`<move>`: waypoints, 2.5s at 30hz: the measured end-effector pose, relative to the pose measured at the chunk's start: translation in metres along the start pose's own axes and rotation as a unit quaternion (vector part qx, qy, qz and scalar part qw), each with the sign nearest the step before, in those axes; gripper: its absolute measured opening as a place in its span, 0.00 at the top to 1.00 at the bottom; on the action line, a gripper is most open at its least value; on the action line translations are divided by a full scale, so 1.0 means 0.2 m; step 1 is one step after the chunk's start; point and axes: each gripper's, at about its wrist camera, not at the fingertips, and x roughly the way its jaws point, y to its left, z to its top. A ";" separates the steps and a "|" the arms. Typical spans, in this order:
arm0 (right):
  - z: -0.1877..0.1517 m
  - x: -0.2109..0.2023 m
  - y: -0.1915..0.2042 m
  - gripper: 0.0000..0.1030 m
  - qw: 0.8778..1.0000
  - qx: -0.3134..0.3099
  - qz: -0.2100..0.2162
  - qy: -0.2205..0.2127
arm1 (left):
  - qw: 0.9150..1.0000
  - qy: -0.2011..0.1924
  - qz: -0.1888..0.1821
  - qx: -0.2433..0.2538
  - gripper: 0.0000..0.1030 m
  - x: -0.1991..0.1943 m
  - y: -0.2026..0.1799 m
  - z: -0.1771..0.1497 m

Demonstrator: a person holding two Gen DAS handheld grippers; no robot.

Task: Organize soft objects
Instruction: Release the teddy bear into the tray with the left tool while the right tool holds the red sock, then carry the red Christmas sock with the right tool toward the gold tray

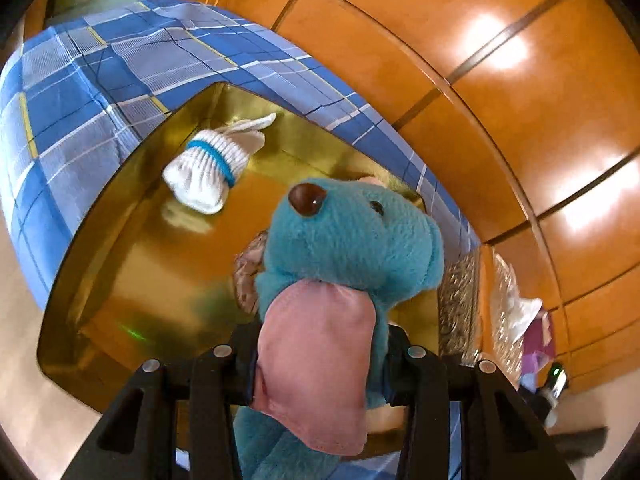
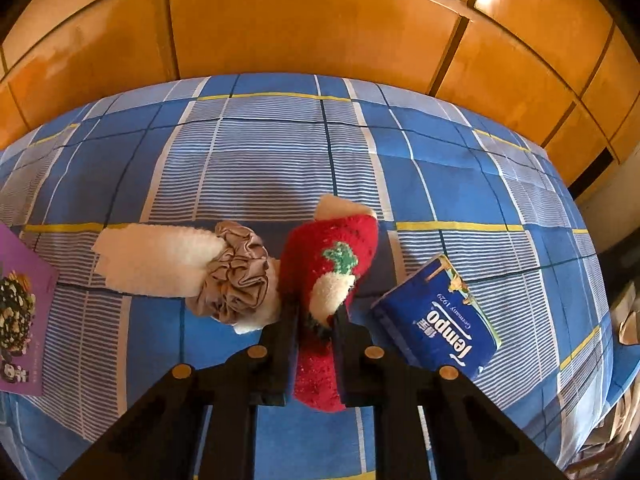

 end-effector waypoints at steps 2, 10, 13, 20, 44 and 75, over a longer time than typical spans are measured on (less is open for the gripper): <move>-0.01 0.00 0.02 0.87 1.000 -0.010 -0.007 -0.004 | 1.000 0.002 -0.013 -0.013 0.57 0.03 -0.02 0.06; -0.03 -0.02 0.06 0.86 0.999 -0.030 -0.020 -0.018 | 0.997 -0.005 0.064 0.031 0.54 0.20 -0.09 0.34; -0.03 -0.02 0.07 0.86 0.999 -0.037 -0.026 -0.021 | 0.997 0.002 0.075 0.037 0.53 0.27 -0.08 0.41; -0.03 -0.02 0.09 0.86 0.998 -0.053 -0.037 -0.025 | 0.988 0.011 0.140 0.061 0.16 0.40 -0.03 0.42; -0.04 -0.03 0.13 0.86 0.996 -0.066 -0.054 -0.029 | 0.953 -0.130 0.136 0.238 0.04 -0.21 -0.35 -0.22; 0.42 -0.60 0.18 0.88 0.994 0.010 0.077 -0.074 | 0.957 -0.079 0.111 0.255 0.04 -0.14 -0.29 -0.34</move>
